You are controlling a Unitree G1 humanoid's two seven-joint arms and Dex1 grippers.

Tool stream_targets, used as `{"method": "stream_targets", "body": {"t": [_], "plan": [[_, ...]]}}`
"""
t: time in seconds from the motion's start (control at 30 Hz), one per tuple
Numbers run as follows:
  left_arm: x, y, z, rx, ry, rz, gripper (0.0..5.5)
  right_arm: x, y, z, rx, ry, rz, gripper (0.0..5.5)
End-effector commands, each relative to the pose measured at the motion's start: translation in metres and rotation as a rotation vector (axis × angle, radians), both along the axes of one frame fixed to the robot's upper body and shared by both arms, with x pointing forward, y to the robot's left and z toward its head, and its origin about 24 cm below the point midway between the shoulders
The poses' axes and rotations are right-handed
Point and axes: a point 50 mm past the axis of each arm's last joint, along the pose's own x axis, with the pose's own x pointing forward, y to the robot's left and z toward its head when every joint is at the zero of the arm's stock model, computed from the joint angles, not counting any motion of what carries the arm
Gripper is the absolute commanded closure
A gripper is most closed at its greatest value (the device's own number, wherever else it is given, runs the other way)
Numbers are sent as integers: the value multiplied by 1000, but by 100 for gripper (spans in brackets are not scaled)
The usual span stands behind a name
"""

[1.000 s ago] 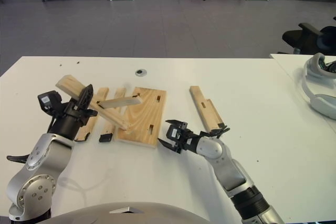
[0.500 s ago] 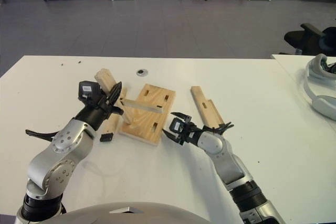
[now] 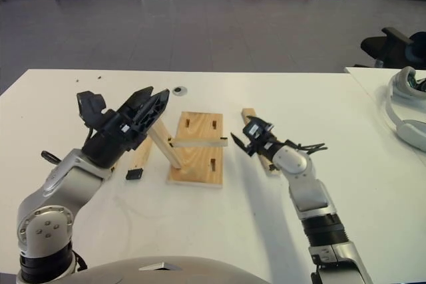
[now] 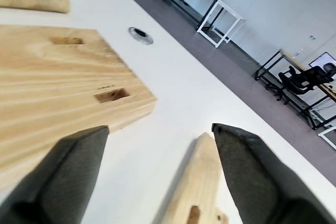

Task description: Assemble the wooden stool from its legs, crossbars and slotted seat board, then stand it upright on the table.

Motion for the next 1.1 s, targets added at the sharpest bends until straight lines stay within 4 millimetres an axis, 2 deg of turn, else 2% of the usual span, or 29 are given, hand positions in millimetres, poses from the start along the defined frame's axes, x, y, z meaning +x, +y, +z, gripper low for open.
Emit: {"method": "stream_targets", "body": {"t": [0.03,0.07,0.1,0.17,0.2,0.27,0.33,0.43,0.67,0.8,1.03,1.07,1.1], "plan": [[13,26,51,-121,-191,153,163,8,-8,8,34,-25,-64,183],[21,40,54,-142,-187,243,163,8,-7,8,46,-29,-74,183],[30,52,47,-104,-148,342,163,8,-6,8,58,-32,-85,183],[49,64,4,172,2,500,163,9,-8,5,71,-28,-113,183],[54,66,-25,360,90,547,163,9,-9,4,76,-25,-125,183],[53,60,-73,552,227,503,163,10,-12,1,75,-12,-148,183],[46,47,-100,609,320,393,163,11,-11,-4,75,4,-158,183],[37,44,-138,681,521,342,163,11,-10,-8,84,16,-167,183],[26,40,-162,809,635,307,163,10,-5,-13,81,39,-152,183],[21,50,-171,865,668,352,227,10,-1,-15,76,47,-143,183],[20,44,-170,875,607,333,337,11,0,-15,76,44,-143,183],[24,44,-165,844,570,347,343,12,0,-15,89,44,-146,183],[34,43,-151,780,479,372,343,14,1,-11,154,46,-151,183]]}}
